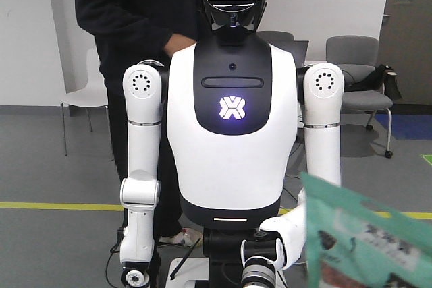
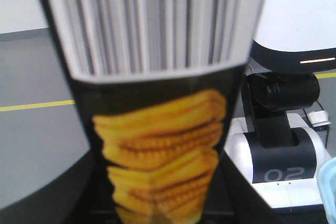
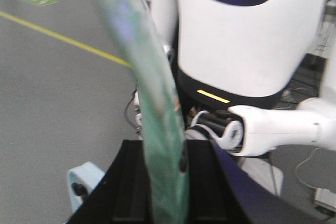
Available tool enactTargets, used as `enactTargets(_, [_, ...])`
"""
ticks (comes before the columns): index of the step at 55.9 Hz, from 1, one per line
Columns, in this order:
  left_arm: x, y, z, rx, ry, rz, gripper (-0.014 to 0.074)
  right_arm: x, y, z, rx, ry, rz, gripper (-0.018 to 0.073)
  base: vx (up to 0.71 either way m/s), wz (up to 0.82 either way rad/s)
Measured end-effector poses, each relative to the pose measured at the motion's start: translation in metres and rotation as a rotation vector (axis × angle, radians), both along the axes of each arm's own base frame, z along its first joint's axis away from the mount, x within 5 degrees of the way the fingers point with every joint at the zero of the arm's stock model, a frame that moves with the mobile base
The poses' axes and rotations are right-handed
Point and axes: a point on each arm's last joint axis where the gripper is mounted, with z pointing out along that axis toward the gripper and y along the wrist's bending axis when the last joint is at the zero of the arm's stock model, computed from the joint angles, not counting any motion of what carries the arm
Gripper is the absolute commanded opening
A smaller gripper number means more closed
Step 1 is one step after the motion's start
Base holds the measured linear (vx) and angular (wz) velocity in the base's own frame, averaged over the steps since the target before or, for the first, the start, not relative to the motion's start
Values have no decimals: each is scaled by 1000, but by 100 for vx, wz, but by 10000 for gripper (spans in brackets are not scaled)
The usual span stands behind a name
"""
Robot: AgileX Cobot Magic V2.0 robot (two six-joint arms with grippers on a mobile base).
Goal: Pick snacks and fruit into basket
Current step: 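Open the right gripper to drop the mint-green bag into the basket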
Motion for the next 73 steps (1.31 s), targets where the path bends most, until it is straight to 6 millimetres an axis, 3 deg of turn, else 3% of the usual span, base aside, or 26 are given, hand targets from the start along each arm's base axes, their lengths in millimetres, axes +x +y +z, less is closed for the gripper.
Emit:
enactTargets(20, [0, 0, 0, 0, 0, 0, 127, 19, 62, -45, -120, 180, 216, -7, 0, 0])
enactTargets(45, [0, 0, 0, 0, 0, 0, 127, 31, 77, -76, -212, 308, 226, 36, 0, 0])
enactTargets(55, [0, 0, 0, 0, 0, 0, 127, 33, 79, -85, -244, 355, 230, 155, 0, 0])
enactTargets(73, [0, 0, 0, 0, 0, 0, 127, 33, 79, -85, -243, 351, 230, 521, 0, 0])
